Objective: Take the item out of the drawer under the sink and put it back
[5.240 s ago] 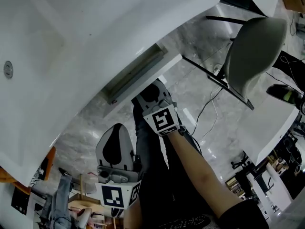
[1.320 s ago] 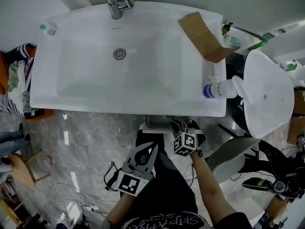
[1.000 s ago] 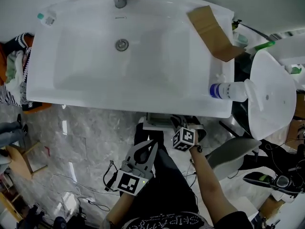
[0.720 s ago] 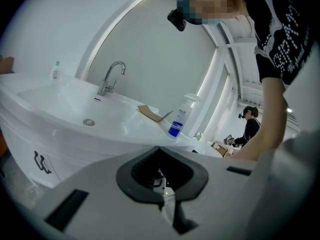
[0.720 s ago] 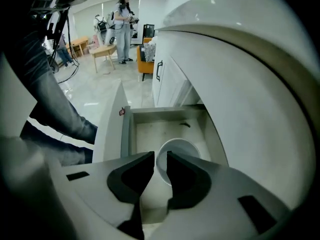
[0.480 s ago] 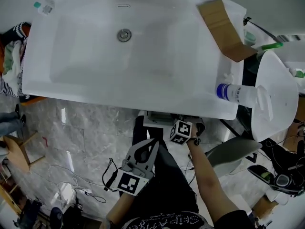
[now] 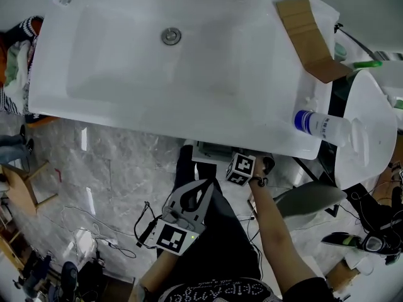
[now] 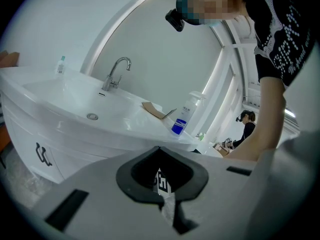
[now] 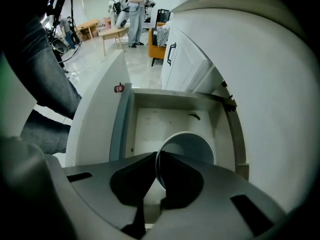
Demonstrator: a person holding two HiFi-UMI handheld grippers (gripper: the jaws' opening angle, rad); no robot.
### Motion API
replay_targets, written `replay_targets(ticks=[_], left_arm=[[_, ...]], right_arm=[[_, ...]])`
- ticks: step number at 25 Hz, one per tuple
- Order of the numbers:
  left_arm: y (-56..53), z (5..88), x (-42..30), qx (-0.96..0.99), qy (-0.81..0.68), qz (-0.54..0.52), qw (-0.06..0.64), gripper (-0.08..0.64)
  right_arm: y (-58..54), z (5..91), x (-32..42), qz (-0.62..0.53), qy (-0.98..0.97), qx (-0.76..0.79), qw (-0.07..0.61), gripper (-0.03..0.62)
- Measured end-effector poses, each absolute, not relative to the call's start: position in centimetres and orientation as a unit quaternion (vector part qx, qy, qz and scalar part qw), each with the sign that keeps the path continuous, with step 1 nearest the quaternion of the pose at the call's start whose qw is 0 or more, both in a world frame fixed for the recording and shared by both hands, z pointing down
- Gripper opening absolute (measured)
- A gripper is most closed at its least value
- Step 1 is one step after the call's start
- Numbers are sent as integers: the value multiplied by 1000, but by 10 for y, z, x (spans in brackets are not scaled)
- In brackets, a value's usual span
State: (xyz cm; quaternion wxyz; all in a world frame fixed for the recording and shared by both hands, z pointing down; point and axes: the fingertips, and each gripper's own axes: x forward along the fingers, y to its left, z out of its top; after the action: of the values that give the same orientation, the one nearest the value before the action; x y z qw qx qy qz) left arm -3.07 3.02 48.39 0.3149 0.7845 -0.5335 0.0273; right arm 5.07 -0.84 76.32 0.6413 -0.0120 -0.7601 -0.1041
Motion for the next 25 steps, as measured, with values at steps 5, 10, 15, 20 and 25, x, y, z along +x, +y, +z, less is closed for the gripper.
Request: replay_targets(ticks=[5,10,15,20,25], left_arm=[[34,479,-28,789,-529,24,311,5],[37,468,-34,795,-530,21,293,4],[42,453,-46,795,-539,7,276,4],[47,437,-40,817,-519,10,250,5],[44,420,-26,848,-480,-6,222,5]], right_arm=[[-8,749,52,-111,-764,-1,636,26],[-11,719,50,-117,-776,31,619,25],[-1,683,42,-139,-783,58,604,25],[16,648,39,-141,-797,90,581,25],[24,616,40,-142,-810,136,553,25]])
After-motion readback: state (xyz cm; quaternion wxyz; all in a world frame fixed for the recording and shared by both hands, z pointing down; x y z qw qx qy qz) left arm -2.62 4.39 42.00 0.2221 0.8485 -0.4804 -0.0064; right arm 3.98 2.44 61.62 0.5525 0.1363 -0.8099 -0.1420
